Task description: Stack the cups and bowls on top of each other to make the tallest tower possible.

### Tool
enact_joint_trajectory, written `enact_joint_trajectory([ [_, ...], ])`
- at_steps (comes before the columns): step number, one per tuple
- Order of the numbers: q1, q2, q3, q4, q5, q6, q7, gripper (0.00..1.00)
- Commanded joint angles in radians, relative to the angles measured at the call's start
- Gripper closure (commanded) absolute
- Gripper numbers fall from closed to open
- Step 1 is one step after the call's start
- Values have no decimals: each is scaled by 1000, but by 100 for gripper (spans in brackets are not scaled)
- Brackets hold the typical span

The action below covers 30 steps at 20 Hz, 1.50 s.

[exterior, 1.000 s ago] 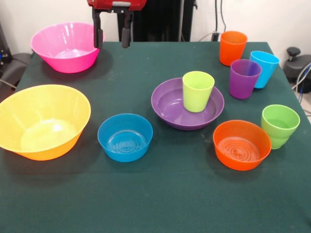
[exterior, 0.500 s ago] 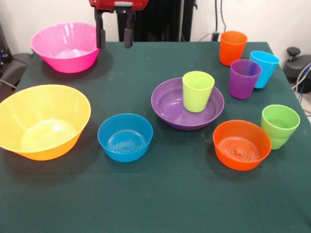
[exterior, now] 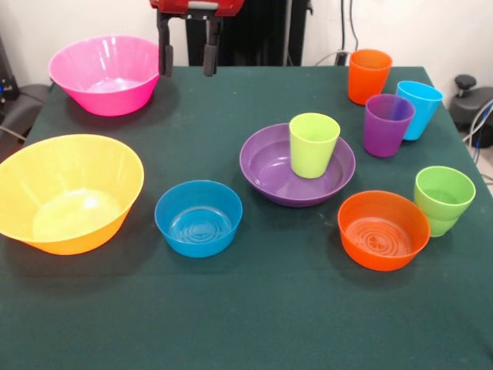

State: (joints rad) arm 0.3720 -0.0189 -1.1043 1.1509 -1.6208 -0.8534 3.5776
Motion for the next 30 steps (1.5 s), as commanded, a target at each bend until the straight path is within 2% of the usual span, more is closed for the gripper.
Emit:
enact_joint_trajectory([
  [1, 52, 58, 34, -108, -5, -46, 353, 0],
  [3, 64, 73, 10, -119, -18, -64, 401, 0],
  [8, 70, 43, -7, -165, -10, -108, 459, 0],
  [16, 43, 48, 6, -155, 15, -116, 438, 0],
  [22, 37, 93, -9, -154, -37, -175, 423, 0],
  [30, 32, 106, -26, -163, -31, -193, 440, 0],
])
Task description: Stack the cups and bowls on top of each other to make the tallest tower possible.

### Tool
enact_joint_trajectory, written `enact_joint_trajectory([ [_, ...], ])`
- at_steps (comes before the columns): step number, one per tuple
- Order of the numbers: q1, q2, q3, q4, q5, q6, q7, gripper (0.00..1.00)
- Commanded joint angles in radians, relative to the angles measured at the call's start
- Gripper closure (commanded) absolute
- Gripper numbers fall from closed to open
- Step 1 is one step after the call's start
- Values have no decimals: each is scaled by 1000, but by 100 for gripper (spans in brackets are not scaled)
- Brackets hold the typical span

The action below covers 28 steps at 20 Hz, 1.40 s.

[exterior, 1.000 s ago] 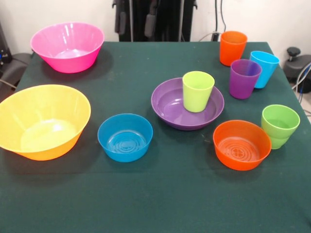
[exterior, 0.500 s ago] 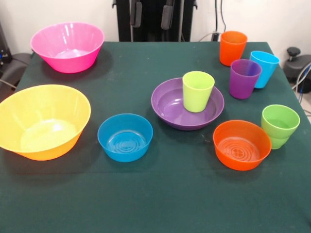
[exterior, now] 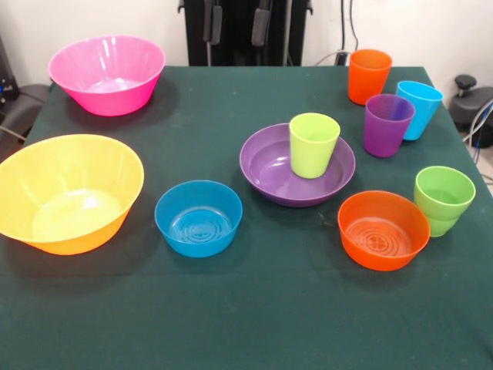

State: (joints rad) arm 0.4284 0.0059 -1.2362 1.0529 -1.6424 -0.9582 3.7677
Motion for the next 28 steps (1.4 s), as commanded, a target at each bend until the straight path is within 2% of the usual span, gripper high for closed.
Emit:
enact_joint_trajectory([
  [1, -24, 82, 103, -66, -7, -92, 250, 0],
  [15, -38, 101, 75, -85, 26, -92, 251, 0],
  [17, -44, 102, 72, -88, 16, -95, 213, 0],
  [20, -42, 128, 91, -72, -8, -68, 54, 0],
  [24, -40, 170, 118, -56, 10, -10, 5, 0],
  [28, -53, 171, 159, -43, 51, 14, -45, 0],
])
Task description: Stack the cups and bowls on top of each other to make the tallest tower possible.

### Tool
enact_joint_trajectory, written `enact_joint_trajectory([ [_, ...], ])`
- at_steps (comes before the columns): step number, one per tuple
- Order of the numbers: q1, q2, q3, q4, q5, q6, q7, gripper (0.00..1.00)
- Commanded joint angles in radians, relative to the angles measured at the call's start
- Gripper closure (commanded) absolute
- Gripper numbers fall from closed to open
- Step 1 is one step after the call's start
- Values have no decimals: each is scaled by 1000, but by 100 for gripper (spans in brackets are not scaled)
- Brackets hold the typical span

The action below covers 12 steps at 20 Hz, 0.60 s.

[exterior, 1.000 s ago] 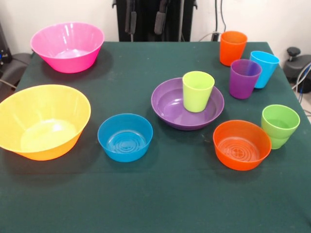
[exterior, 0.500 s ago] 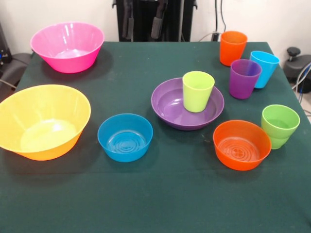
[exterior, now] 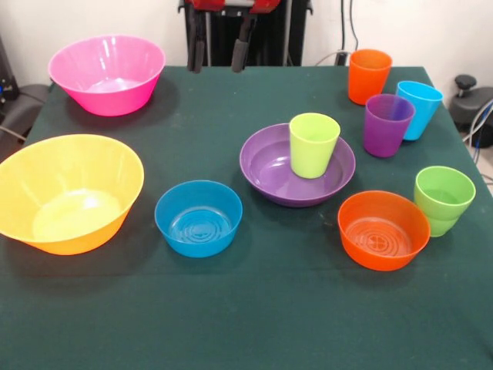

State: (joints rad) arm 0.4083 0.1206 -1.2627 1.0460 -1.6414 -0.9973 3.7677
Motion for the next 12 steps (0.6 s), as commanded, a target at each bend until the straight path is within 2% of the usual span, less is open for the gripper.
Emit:
enact_joint_trajectory([
  [1, -35, 56, 189, -36, 52, 52, -53, 0],
  [7, -49, 60, 218, -35, 75, 59, -112, 0],
  [12, -52, 55, 248, -17, 101, 91, -203, 0],
])
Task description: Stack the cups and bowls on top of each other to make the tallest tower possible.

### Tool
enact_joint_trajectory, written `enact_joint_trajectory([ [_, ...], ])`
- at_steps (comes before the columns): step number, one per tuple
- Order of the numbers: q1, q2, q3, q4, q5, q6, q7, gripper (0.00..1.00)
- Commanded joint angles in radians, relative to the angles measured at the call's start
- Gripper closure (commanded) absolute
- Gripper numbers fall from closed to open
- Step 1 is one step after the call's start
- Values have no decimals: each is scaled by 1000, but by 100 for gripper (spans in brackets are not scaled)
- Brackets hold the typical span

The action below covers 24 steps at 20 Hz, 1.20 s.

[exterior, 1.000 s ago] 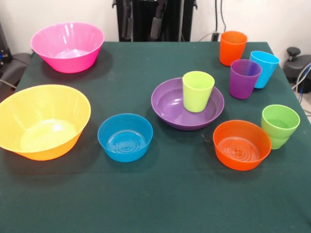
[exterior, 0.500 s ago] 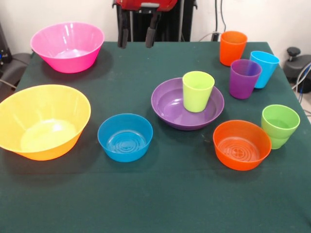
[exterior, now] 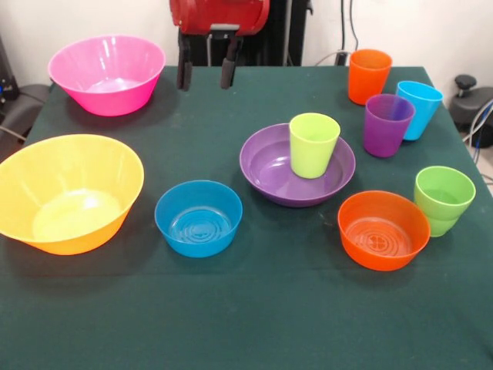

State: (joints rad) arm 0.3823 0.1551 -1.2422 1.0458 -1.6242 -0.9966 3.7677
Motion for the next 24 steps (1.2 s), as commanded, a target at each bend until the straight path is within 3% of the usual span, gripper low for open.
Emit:
enact_joint_trajectory([
  [1, -27, 21, 230, -14, 88, 100, -214, 0],
  [6, -33, -13, 278, 39, 142, 182, -408, 0],
  [9, -28, -9, 303, 65, 159, 191, -455, 0],
  [15, -19, 11, 328, 88, 230, 329, -543, 0],
  [18, -43, -38, 372, 117, 295, 361, -700, 0],
  [23, -86, -108, 428, 169, 381, 333, -938, 0],
  [24, -100, -125, 446, 183, 428, 337, -1049, 0],
])
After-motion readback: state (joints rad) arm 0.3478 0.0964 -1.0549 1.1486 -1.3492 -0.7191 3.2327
